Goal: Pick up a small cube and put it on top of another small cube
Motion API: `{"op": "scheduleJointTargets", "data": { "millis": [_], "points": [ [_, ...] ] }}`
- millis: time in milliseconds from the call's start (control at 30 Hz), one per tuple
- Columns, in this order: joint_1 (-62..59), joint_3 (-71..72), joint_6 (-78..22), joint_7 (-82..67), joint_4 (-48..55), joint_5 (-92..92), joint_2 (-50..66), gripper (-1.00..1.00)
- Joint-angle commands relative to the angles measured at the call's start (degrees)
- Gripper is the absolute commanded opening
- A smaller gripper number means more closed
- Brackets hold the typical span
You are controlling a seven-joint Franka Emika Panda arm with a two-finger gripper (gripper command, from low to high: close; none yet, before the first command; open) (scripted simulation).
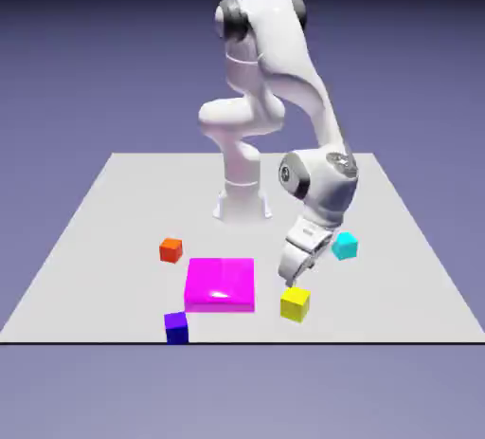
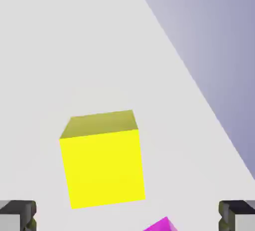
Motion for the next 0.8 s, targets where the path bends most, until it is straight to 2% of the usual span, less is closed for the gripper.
{"op": "scheduleJointTargets", "data": {
  "millis": [0,133,167,333,767],
  "points": [
    [0.0,0.0,0.0,0.0,0.0,0.0,0.0,0.0],
    [0.2,-2.27,8.8,2.58,-0.76,-3.38,8.11,0.0],
    [0.2,-2.27,8.81,2.59,-0.76,-3.38,8.11,-1.0],
    [-0.18,-0.22,-0.01,0.24,-0.17,0.09,-0.17,-1.0],
    [-22.69,-27.19,-2.14,29.63,-21.63,12.0,-22.73,-1.0]
  ]
}}
